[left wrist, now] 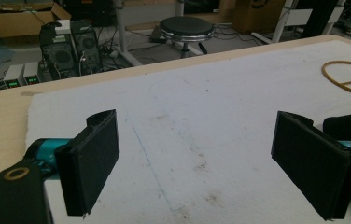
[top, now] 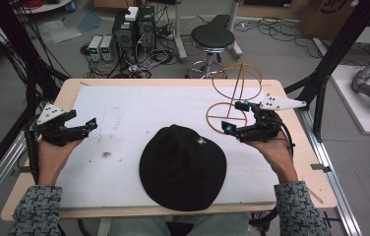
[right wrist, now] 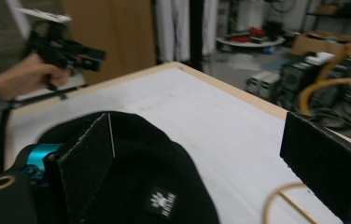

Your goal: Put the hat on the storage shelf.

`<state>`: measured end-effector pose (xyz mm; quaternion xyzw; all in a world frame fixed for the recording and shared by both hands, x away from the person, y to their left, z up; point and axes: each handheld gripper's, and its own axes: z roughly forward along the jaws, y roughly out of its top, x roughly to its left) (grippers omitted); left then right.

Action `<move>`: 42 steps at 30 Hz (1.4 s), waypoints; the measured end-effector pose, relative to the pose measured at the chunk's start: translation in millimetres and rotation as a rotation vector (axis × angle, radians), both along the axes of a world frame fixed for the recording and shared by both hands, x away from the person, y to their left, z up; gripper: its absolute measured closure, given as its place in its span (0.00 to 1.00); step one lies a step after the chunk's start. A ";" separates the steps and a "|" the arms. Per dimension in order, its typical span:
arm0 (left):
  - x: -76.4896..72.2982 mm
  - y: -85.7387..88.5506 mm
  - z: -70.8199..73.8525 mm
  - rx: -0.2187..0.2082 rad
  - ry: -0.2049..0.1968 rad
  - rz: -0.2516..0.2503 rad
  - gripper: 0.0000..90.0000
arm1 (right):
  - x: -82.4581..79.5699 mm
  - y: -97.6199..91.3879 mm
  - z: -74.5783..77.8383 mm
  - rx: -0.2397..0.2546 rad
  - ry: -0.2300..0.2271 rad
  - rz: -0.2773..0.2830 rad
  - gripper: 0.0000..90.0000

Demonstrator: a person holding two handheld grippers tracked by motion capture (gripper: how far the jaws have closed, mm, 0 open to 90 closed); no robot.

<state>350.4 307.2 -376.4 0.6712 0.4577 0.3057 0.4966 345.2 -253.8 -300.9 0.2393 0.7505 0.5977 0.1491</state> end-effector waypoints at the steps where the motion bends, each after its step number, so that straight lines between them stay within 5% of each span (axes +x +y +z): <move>1: 0.1 0.4 -0.3 -0.004 -0.001 0.004 0.17 | -1.5 2.9 0.2 0.002 0.005 0.012 0.11; 15: 0.0 3.4 -0.5 -0.006 0.001 0.014 0.17 | -3.6 36.0 -3.7 0.004 0.026 0.114 0.11; 26: -0.3 6.6 -0.4 -0.007 0.001 0.023 0.17 | -10.1 56.7 -11.5 0.035 0.024 0.136 0.11; 42: -0.7 8.9 0.5 -0.007 -0.001 0.026 0.17 | -19.7 87.9 -27.9 -0.028 0.054 0.188 0.12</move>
